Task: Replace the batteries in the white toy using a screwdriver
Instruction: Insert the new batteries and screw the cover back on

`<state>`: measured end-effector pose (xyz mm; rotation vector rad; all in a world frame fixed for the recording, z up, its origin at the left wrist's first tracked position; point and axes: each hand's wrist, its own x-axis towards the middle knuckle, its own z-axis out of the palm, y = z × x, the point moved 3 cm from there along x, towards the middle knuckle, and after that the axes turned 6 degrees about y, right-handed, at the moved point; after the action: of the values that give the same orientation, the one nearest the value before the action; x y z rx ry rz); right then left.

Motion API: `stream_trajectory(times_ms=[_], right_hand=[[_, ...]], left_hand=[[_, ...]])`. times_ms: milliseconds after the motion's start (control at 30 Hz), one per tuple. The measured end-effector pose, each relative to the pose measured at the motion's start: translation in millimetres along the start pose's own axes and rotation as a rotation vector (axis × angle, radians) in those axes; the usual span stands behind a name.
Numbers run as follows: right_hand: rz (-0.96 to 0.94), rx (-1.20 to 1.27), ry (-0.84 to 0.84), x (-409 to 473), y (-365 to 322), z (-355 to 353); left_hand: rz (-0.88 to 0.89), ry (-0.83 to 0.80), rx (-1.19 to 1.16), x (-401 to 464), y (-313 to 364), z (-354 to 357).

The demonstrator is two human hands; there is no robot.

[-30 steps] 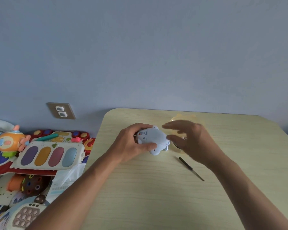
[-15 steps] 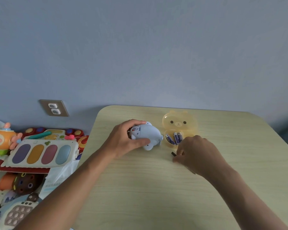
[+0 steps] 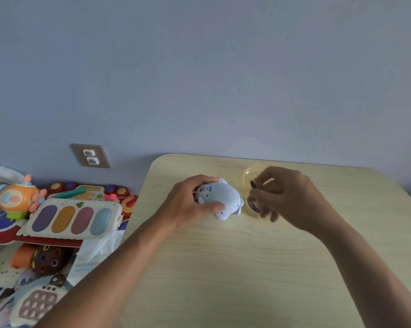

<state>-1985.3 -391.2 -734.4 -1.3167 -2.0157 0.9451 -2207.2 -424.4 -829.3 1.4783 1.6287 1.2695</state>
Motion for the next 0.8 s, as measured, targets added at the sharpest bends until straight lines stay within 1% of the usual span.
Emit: stream_trajectory(times_ms=[67, 133, 267, 400, 633, 800], right_hand=[[-0.027, 0.199, 0.020, 9, -12, 8], [-0.054, 0.332, 0.050, 18, -20, 20], [-0.077, 0.457, 0.071, 32, -25, 46], [-0.095, 0.432, 0.060, 39, -25, 62], [-0.130, 0.337, 0.063, 41, -24, 70], [-0.211, 0.232, 0.084, 39, -32, 70]], left_hand=[[0.012, -0.005, 0.011, 0, 1, 0], [0.017, -0.010, 0.021, 0, 2, 0], [-0.003, -0.015, 0.059, 1, 3, -1], [-0.010, -0.013, 0.062, 2, 2, -1], [0.015, -0.005, 0.076, 2, 1, 0], [0.003, 0.002, 0.112, 4, 0, 0]])
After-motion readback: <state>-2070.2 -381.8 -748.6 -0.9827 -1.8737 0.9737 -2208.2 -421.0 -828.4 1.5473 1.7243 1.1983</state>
